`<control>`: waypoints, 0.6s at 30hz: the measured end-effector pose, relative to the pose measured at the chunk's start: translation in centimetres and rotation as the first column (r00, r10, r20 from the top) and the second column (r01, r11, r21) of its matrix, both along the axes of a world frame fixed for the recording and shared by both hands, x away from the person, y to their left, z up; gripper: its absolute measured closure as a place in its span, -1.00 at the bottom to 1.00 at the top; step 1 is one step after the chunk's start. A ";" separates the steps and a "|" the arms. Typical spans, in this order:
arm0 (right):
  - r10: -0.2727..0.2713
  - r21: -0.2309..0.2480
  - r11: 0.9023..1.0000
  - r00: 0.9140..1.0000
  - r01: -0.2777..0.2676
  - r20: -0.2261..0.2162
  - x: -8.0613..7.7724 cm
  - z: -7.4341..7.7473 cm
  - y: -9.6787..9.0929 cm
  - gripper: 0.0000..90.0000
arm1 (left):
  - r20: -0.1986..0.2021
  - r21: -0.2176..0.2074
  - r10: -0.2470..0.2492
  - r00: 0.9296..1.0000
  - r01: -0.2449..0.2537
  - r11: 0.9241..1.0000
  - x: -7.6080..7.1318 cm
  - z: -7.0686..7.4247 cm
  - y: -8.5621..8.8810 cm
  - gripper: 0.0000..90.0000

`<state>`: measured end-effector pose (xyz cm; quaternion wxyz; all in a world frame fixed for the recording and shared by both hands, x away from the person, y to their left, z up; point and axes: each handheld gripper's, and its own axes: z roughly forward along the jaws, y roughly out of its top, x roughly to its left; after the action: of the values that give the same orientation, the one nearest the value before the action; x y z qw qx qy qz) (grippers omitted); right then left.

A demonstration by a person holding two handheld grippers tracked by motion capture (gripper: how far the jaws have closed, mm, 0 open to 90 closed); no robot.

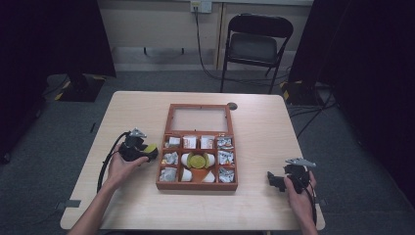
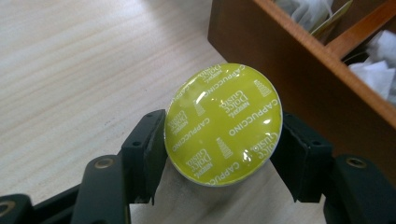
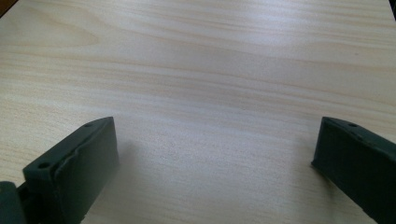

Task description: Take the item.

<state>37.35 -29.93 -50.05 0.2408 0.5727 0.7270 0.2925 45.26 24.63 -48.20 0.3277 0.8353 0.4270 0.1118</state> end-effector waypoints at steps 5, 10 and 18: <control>0.001 0.000 1.000 1.000 -0.001 0.000 0.0 0.0 0.0 -1.00 | 0.009 -0.009 0.005 1.000 -0.005 1.000 -0.1 0.0 0.2 -0.13; 0.005 -0.001 1.000 1.000 -0.005 0.001 0.0 0.0 0.0 -1.00 | 0.005 -0.016 0.008 1.000 -0.008 1.000 -0.1 -0.2 0.2 -0.14; 0.006 -0.001 1.000 1.000 -0.006 0.001 0.0 0.0 0.0 -1.00 | -0.001 -0.020 0.017 1.000 -0.017 1.000 0.2 0.0 0.0 -0.40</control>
<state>37.37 -29.94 -50.06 0.2407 0.5702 0.7286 0.2933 45.42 24.64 -48.19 0.3348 0.8283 0.4355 0.1099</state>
